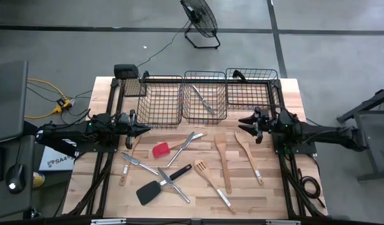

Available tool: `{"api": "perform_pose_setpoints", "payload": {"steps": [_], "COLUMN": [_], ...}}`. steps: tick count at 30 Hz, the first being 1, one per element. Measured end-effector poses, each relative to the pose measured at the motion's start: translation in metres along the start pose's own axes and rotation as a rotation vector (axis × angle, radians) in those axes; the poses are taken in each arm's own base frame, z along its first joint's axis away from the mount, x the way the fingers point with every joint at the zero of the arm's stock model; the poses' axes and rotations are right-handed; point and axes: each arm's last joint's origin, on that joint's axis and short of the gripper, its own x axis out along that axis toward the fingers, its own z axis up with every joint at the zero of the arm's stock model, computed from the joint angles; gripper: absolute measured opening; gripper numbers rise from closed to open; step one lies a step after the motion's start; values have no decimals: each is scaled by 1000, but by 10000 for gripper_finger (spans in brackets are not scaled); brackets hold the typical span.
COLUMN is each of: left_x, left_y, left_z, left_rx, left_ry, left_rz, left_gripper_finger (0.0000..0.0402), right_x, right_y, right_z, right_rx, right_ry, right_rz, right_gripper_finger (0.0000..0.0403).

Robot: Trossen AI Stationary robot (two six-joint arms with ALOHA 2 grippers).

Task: Pick & Place Kitchen Items
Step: Put the silver knife into the middle wire basket

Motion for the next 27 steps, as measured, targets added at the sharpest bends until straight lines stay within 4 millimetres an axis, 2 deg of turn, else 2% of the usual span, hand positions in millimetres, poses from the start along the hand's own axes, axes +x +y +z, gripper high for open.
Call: {"api": "perform_pose_setpoints", "payload": {"steps": [11, 20, 25, 27], "left_x": [0, 0, 3, 5], "left_y": [1, 3, -1, -2], "left_z": [1, 3, 15, 17], "left_rx": [-76, -91, -45, -30], "left_ry": [-16, -9, 30, 96], "left_rz": [44, 105, 82, 82], "left_gripper_finger": [5, 74, 106, 110], "right_x": [-6, -6, -6, -6], "right_y": [-3, -4, -4, -4], "right_z": [-8, -8, -8, -8], "right_rx": [-18, 14, 58, 59], "right_ry": [78, 74, 74, 74], "right_rz": [-24, -45, -45, -45], "right_gripper_finger": [151, 151, 151, 151]}}
